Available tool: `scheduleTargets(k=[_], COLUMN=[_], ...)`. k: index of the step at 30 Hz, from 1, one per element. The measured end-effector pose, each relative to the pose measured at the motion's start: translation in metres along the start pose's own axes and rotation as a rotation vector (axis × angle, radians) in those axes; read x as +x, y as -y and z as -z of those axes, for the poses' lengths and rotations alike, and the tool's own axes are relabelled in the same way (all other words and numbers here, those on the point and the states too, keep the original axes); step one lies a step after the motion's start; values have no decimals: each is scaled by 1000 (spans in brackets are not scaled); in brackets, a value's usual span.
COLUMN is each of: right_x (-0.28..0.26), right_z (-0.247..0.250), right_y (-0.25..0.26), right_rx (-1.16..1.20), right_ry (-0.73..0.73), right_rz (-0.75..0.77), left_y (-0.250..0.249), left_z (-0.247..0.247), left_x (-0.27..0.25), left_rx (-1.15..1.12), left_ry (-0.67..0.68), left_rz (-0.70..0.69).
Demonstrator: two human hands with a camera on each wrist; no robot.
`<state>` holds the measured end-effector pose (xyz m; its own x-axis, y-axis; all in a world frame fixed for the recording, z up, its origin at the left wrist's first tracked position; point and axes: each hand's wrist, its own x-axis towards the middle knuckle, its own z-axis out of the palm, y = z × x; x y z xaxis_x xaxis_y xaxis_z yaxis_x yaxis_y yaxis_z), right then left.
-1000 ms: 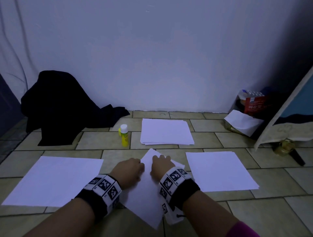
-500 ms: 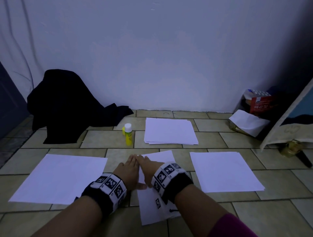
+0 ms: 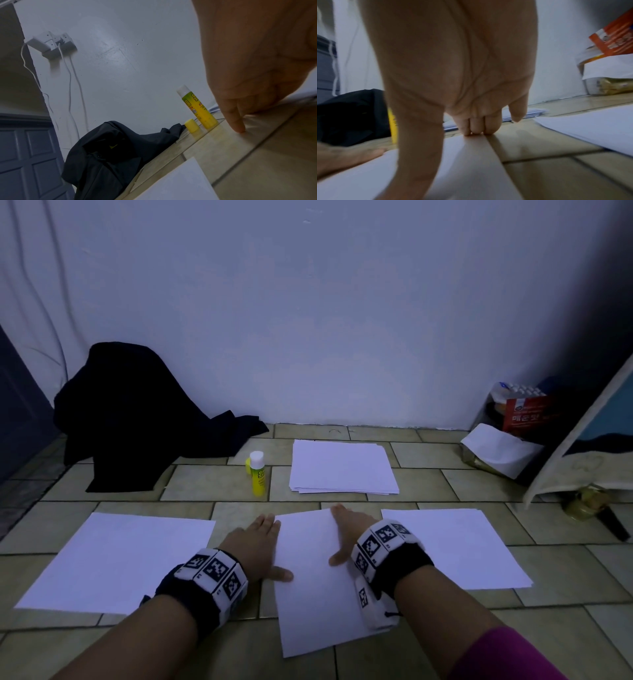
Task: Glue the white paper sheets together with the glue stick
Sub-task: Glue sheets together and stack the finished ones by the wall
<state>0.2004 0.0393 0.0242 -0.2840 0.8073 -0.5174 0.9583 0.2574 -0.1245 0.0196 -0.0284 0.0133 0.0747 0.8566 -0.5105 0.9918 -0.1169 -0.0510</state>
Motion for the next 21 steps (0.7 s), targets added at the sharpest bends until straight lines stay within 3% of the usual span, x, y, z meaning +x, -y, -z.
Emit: scheduleTargets(k=[4, 7, 10, 16, 21], right_x=[-11, -13, -14, -12, -5], right_z=[3, -4, -17, -38, -35], right_y=[21, 36, 49, 76, 85], right_rx=[-187, -188, -81, -15, -84], right_ry=[-148, -189, -177, -88, 14], right_rz=[-45, -9, 1, 122, 299], left_y=[-2, -5, -3, 6, 16], left_z=[16, 15, 9, -2, -22], left_x=[-5, -7, -8, -5, 1], left_rx=[138, 56, -48, -8, -111], left_ry=[-177, -290, -227, -190, 16], left_rz=[68, -52, -132, -83, -7])
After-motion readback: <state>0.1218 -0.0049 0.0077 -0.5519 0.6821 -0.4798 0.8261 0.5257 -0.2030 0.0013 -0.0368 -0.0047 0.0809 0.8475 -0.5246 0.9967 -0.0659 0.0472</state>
